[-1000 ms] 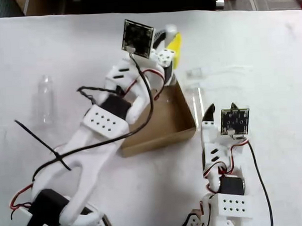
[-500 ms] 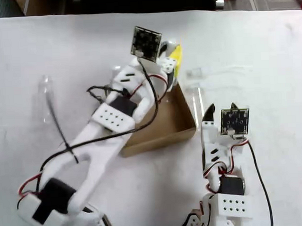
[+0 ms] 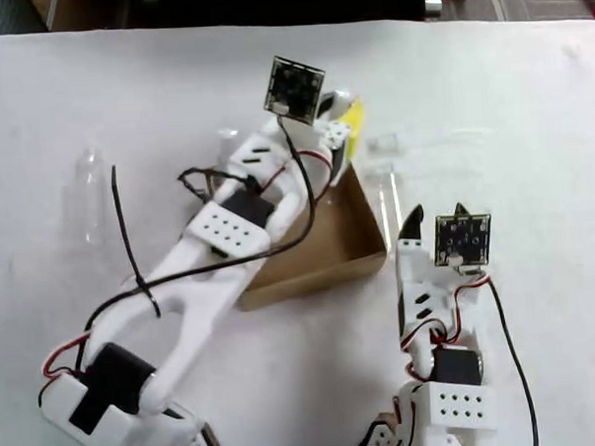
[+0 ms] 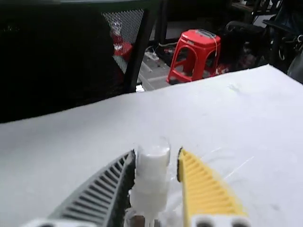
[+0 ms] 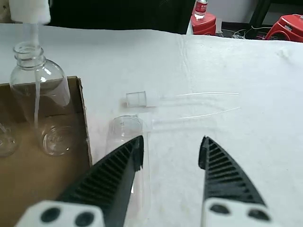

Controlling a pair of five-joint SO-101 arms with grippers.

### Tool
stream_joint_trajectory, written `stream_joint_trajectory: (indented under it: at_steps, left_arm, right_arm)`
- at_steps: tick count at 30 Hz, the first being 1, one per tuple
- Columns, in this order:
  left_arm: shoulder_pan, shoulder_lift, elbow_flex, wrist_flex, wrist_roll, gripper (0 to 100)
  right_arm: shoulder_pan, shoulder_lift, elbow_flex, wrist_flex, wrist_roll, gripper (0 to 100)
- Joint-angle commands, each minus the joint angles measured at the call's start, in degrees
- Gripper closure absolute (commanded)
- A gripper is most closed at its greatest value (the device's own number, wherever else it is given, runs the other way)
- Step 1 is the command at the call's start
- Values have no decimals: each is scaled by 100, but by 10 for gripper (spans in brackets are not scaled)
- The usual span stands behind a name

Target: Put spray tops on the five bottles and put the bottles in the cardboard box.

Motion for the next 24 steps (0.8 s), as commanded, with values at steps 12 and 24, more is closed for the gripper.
stream_joint_trajectory:
  at_steps: [12, 24]
  left_arm:
    - [-31, -418, -571, 1257, 97, 842]
    - [-84, -831, -457, 1424, 53, 845]
  right_arm:
    - [31, -66, -88, -136, 62, 826]
    - [31, -66, -88, -127, 62, 826]
